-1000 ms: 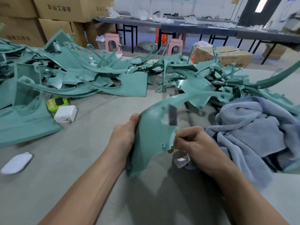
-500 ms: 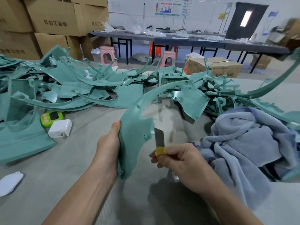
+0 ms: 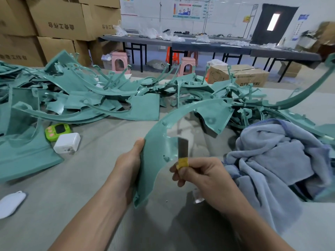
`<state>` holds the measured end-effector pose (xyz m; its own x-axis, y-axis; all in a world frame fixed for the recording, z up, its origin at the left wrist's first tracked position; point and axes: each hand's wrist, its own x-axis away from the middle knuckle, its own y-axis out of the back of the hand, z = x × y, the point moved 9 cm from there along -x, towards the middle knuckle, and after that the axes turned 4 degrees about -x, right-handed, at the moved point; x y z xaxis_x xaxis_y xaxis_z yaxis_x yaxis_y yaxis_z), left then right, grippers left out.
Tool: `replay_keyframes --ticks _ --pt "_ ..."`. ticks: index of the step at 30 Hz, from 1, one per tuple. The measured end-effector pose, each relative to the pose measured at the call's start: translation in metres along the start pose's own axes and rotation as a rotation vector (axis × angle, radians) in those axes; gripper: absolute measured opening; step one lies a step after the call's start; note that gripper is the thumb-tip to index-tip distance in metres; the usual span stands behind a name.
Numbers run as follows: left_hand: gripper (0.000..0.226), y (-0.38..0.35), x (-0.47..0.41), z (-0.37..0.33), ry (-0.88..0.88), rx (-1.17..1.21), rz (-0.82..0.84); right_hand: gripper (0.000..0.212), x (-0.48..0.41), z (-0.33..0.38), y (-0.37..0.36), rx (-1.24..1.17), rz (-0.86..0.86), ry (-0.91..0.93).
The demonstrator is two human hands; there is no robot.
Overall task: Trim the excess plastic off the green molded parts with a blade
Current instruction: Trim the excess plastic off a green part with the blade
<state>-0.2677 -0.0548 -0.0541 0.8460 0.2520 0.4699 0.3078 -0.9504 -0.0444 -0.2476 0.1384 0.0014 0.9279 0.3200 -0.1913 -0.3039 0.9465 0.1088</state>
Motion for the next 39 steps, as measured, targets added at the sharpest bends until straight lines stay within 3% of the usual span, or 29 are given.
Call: replay_keyframes --ticks 3,7,11,15,19,24,27,30,35,39 --pt "0.064 0.001 0.001 0.000 -0.019 -0.003 0.007 0.016 -0.001 0.009 0.008 -0.090 -0.054 0.040" --pt "0.064 0.002 0.002 0.001 -0.008 -0.003 -0.011 0.020 0.001 0.009 -0.007 -0.090 0.071 0.011" --pt "0.061 0.002 0.003 0.004 0.006 0.007 0.011 0.021 -0.001 0.004 0.013 -0.069 -0.098 -0.007" --pt "0.062 0.002 0.002 0.005 -0.013 0.005 0.004 0.023 0.002 0.014 -0.006 -0.098 0.081 0.014" --pt "0.061 0.004 0.002 0.004 -0.015 0.008 -0.012 0.021 0.000 0.007 0.017 -0.035 -0.115 -0.011" --pt "0.061 0.007 0.002 0.000 -0.035 -0.002 -0.049 0.018 0.001 0.009 -0.004 -0.071 0.080 -0.021" --pt "0.057 0.012 0.002 -0.001 -0.031 0.007 -0.068 0.016 -0.001 -0.005 0.012 0.035 -0.079 -0.102" --pt "0.055 0.022 0.002 -0.007 -0.066 0.028 -0.107 0.021 0.000 -0.005 0.023 -0.056 -0.171 -0.125" --pt "0.043 0.034 0.001 -0.007 -0.079 0.146 -0.202 0.017 0.004 0.004 0.006 -0.171 -0.114 -0.101" --pt "0.048 0.028 0.002 -0.016 -0.239 0.119 -0.211 0.011 0.008 -0.005 -0.015 -0.448 -0.018 -0.208"
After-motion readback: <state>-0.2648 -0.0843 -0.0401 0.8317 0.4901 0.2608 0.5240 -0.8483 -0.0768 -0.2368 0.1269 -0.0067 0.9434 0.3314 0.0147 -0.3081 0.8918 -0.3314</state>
